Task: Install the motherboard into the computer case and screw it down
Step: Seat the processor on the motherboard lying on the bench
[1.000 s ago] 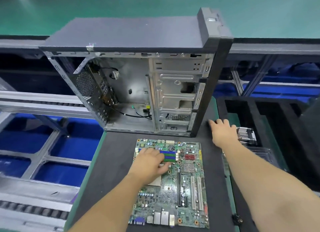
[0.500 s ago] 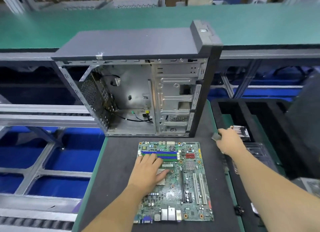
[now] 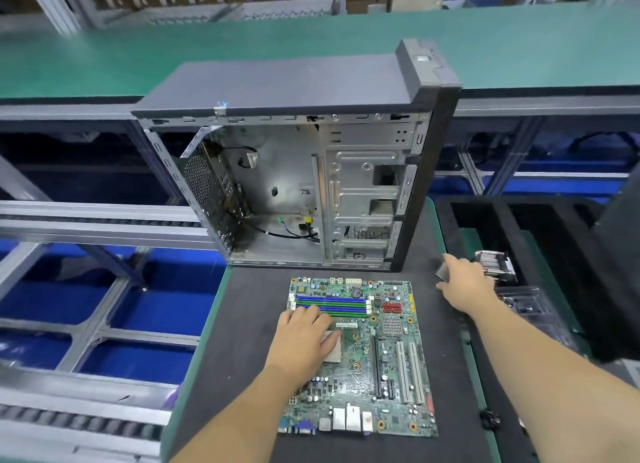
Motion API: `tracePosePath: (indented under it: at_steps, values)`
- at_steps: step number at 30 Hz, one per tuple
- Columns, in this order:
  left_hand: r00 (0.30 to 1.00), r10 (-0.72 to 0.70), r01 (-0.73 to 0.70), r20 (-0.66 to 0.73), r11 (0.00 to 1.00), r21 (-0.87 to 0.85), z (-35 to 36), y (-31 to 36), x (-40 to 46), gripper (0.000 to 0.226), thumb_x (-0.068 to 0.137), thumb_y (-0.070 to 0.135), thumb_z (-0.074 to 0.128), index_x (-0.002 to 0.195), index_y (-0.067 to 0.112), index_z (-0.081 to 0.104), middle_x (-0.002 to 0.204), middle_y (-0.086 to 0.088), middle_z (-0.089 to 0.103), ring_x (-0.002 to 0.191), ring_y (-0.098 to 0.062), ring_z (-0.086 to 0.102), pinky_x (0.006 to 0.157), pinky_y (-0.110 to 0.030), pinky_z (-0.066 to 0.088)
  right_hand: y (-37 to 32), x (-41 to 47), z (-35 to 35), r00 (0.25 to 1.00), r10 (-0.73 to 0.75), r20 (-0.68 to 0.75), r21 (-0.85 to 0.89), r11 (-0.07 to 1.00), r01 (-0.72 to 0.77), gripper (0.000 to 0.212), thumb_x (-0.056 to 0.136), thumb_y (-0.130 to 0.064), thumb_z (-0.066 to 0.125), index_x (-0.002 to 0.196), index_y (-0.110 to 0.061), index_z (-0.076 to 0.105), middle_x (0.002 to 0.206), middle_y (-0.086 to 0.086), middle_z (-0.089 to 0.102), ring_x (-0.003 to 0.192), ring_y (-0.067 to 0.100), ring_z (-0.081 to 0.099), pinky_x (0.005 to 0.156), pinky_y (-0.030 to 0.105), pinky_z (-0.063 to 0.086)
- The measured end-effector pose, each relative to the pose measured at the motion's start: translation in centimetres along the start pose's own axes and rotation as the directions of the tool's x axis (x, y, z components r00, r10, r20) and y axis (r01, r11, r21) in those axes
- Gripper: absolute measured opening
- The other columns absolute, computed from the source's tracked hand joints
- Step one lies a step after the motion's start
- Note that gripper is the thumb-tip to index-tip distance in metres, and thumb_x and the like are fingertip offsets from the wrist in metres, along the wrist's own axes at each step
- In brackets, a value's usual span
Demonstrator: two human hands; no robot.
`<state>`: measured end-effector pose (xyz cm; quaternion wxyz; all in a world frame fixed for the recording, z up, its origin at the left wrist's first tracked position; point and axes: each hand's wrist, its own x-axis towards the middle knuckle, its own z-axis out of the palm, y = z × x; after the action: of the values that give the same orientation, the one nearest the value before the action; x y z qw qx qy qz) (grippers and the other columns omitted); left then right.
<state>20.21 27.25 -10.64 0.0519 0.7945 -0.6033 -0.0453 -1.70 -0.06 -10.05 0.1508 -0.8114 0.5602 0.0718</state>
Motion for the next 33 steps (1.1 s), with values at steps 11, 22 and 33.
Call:
tracePosePath:
  at_steps: [11, 22, 33]
  values:
    - [1.000, -0.021, 0.022, 0.019, 0.999, -0.040, 0.3, 0.6, 0.2, 0.036, 0.102, 0.049, 0.029, 0.100, 0.032, 0.060, 0.096, 0.014, 0.049, 0.094, -0.013, 0.043, 0.095, -0.031, 0.030, -2.9, -4.0, -1.7, 0.970, -0.135, -0.202, 0.206, 0.962, 0.176, 0.056, 0.089, -0.022, 0.066, 0.144, -0.023, 0.052, 0.119, 0.003, 0.063, 0.111, 0.029, 0.058, 0.093, 0.045, 0.050]
    - [0.986, -0.063, 0.045, -0.157, 0.992, -0.116, 0.5, -1.5, -2.2, 0.015, 0.093, 0.032, 0.050, 0.102, 0.028, 0.061, 0.101, 0.010, 0.052, 0.094, -0.018, 0.049, 0.087, -0.035, 0.040, -10.6, -15.8, 4.1, 0.847, -0.530, -0.041, 0.292, 0.804, 0.518, 0.042, 0.080, -0.049, 0.047, 0.087, -0.013, 0.068, 0.086, -0.002, 0.059, 0.088, 0.015, 0.053, 0.083, 0.036, 0.049]
    - [0.989, -0.146, 0.125, -0.038, 0.936, -0.330, 1.5, -2.5, -3.3, 0.042, 0.099, 0.012, 0.040, 0.140, 0.023, 0.040, 0.137, 0.005, 0.036, 0.125, -0.016, 0.027, 0.110, -0.029, 0.027, -14.0, -15.8, 7.4, 0.851, -0.517, -0.087, 0.289, 0.805, 0.519, 0.025, 0.092, -0.036, 0.072, 0.114, -0.025, 0.067, 0.111, -0.014, 0.064, 0.107, 0.009, 0.048, 0.095, 0.020, 0.039]
